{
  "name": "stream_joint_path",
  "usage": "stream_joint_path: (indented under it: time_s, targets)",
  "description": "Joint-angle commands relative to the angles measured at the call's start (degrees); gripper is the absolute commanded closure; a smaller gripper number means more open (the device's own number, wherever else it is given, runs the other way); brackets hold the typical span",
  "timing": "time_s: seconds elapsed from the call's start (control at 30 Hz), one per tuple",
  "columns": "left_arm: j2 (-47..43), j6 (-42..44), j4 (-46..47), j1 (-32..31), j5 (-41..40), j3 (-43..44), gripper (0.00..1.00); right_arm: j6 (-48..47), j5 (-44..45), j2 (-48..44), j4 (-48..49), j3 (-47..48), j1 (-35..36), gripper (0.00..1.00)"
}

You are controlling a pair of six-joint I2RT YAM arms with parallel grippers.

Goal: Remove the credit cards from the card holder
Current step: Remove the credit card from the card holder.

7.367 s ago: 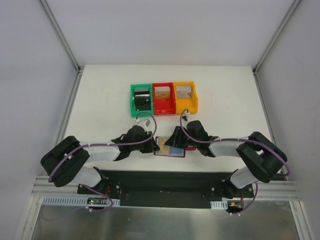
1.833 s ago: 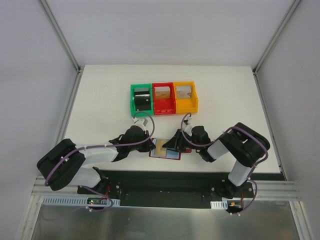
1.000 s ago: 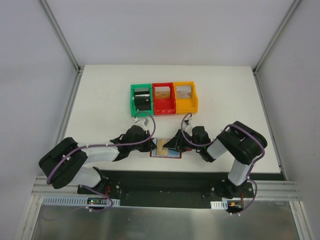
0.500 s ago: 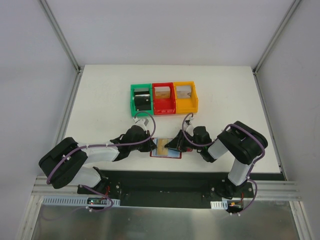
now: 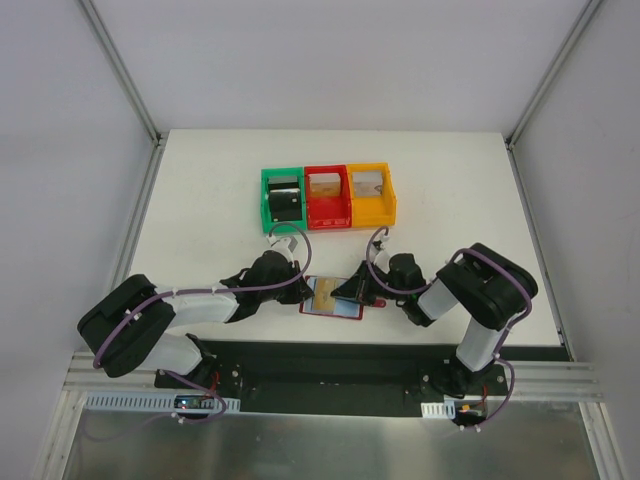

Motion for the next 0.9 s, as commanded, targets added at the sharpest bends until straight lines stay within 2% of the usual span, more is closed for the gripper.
stream_joint_path:
  time_s: [0.0, 0.07, 0.4, 0.87]
  targets:
    - [1.1, -0.4, -3.6, -0.5, -1.7, -0.4, 1.0, 0.4, -2.1, -2.3, 5.4, -0.5, -0.2, 0.84]
    - [1.1, -0.4, -3.6, -0.5, -1.6, -0.4, 1.0, 0.5, -2.2, -2.2, 5.4, -0.5, -0.2, 0.84]
    - [0.8, -0.5, -3.8, -0.2, -1.7, -0.4, 1.0, 0.8, -2.8, -2.0, 5.3, -0.3, -0.8, 0.99]
    - [0.1, -0.6, -4.1, 0.7, -1.9, -1.1, 1.0, -0.4, -3.3, -3.9, 3.3, -1.3, -1.8, 0.99]
